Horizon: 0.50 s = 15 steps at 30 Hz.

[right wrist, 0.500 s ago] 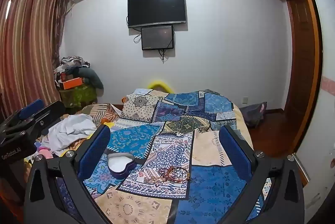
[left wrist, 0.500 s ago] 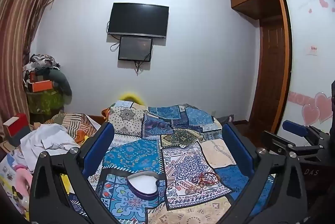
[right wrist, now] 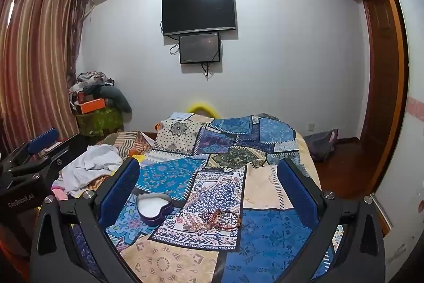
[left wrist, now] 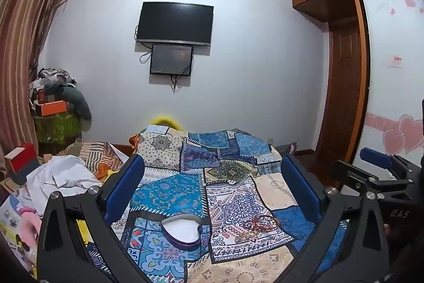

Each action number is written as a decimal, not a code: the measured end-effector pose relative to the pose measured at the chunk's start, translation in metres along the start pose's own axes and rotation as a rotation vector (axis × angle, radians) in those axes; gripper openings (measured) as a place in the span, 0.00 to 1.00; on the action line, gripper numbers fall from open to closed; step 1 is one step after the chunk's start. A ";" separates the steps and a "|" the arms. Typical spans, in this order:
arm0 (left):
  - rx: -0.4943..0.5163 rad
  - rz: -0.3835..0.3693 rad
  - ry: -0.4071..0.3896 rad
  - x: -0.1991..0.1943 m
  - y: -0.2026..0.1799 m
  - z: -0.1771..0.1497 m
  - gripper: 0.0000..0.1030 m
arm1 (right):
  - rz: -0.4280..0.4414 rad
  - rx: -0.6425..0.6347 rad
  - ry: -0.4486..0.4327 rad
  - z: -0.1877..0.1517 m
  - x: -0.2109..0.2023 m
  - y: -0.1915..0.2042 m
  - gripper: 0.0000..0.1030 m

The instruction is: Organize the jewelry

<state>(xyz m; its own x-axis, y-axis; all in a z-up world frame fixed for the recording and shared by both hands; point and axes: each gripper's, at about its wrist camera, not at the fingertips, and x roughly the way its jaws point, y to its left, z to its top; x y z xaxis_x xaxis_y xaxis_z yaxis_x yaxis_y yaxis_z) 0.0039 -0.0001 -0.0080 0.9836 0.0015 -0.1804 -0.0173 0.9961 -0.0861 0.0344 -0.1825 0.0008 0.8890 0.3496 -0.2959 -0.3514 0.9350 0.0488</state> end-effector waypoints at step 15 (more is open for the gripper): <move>-0.011 0.011 0.000 0.001 0.007 -0.003 1.00 | 0.000 -0.001 0.004 0.001 0.001 0.002 1.00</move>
<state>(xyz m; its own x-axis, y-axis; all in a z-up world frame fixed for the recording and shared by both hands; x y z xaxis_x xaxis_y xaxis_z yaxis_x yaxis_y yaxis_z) 0.0040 0.0068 -0.0120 0.9833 0.0120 -0.1814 -0.0296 0.9950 -0.0950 0.0345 -0.1806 0.0012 0.8879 0.3492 -0.2994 -0.3517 0.9349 0.0475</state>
